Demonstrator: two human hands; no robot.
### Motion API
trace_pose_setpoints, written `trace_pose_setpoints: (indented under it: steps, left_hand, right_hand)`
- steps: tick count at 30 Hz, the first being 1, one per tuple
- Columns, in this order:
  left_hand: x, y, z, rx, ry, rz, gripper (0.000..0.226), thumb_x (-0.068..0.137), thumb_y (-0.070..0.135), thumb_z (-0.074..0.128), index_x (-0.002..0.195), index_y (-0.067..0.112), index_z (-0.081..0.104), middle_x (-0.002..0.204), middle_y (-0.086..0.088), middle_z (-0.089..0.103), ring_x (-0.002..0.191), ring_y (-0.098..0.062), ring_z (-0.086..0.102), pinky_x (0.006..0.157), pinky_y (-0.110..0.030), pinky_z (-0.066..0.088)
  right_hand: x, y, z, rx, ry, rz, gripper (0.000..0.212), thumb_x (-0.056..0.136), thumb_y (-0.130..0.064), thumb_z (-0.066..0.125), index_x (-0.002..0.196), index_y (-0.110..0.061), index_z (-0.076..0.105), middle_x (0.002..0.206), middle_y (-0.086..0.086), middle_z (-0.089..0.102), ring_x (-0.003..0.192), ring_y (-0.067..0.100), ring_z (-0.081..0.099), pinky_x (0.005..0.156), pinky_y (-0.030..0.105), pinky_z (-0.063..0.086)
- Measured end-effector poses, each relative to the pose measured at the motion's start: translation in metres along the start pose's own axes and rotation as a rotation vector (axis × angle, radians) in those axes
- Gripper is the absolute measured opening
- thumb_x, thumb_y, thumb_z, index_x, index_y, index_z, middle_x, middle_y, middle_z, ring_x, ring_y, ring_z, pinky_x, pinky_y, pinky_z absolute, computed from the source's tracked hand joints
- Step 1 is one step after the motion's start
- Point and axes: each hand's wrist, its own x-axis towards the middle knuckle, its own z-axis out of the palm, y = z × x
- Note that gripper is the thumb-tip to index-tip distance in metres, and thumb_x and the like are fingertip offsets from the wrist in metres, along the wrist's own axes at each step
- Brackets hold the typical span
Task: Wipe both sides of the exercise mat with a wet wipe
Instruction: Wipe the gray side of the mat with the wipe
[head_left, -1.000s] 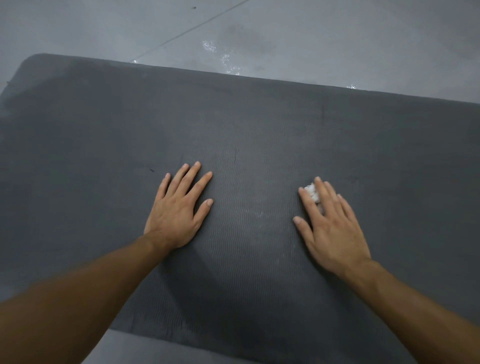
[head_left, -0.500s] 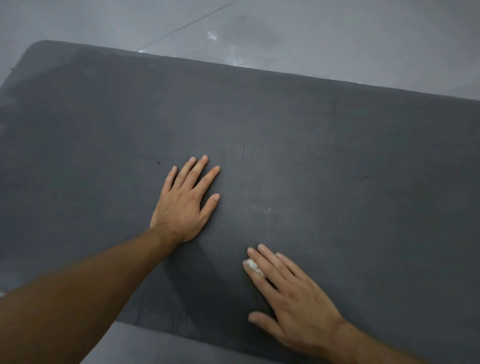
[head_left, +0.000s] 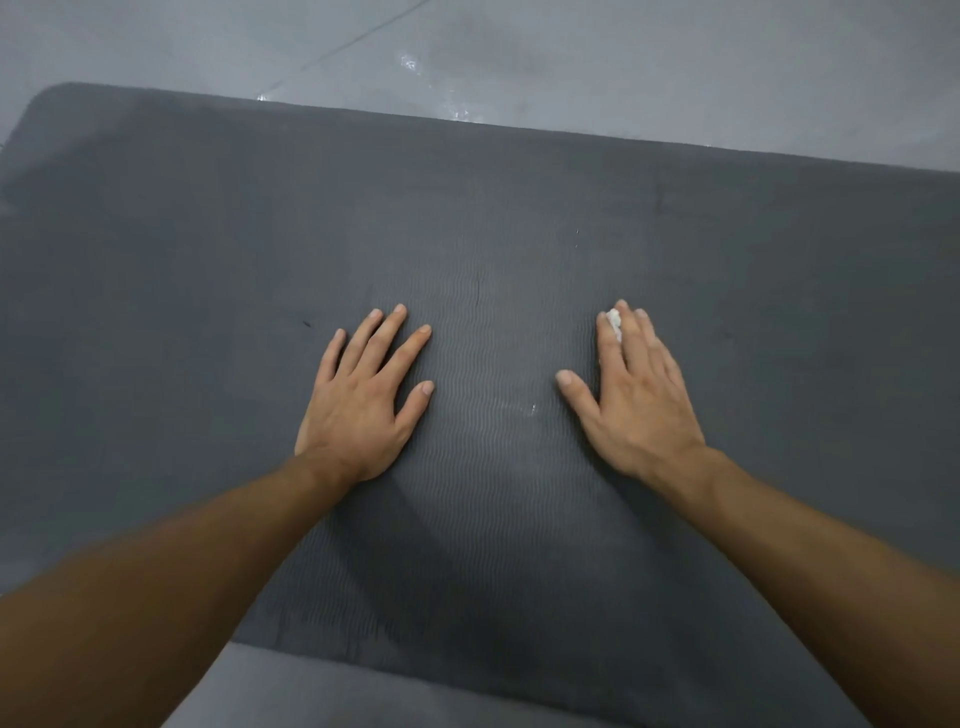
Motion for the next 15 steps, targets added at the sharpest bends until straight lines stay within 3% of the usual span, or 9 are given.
trace_pose_setpoints:
  steps: [6, 9, 12, 15]
  left_hand:
    - [0.001, 0.000, 0.001, 0.005, 0.013, -0.002, 0.062, 0.106, 0.056, 0.027, 0.163, 0.033, 0.024, 0.173, 0.005, 0.012, 0.160, -0.014, 0.003, 0.129, -0.048, 0.008]
    - [0.001, 0.000, 0.001, 0.003, 0.015, 0.002, 0.062, 0.106, 0.055, 0.027, 0.163, 0.032, 0.025, 0.173, 0.004, 0.013, 0.160, -0.015, 0.004, 0.129, -0.048, 0.009]
    - [0.000, 0.000, 0.000, 0.006, 0.006, -0.001, 0.062, 0.106, 0.056, 0.026, 0.164, 0.033, 0.023, 0.173, 0.005, 0.012, 0.160, -0.014, 0.002, 0.129, -0.048, 0.009]
    - [0.000, -0.001, 0.001, 0.006, 0.002, -0.002, 0.062, 0.106, 0.056, 0.025, 0.164, 0.033, 0.022, 0.173, 0.005, 0.011, 0.160, -0.014, 0.001, 0.129, -0.048, 0.008]
  right_hand:
    - [-0.060, -0.053, 0.019, -0.085, -0.155, -0.528, 0.086, 0.104, -0.070, 0.023, 0.166, -0.012, 0.014, 0.175, 0.005, 0.001, 0.161, 0.018, -0.009, 0.131, 0.041, 0.005]
    - [-0.083, -0.047, 0.028, -0.132, -0.153, -0.679, 0.082, 0.106, -0.067, 0.024, 0.166, -0.011, 0.019, 0.175, 0.005, 0.004, 0.161, 0.017, -0.006, 0.129, 0.039, 0.005]
    - [-0.071, -0.017, 0.025, -0.154, -0.067, -0.629, 0.077, 0.107, -0.064, 0.025, 0.164, -0.012, 0.027, 0.174, 0.005, 0.014, 0.161, 0.019, 0.006, 0.127, 0.041, 0.014]
    - [-0.037, 0.020, 0.014, -0.157, 0.031, -0.389, 0.075, 0.107, -0.063, 0.022, 0.162, -0.012, 0.032, 0.172, 0.006, 0.023, 0.160, 0.021, 0.013, 0.128, 0.041, 0.015]
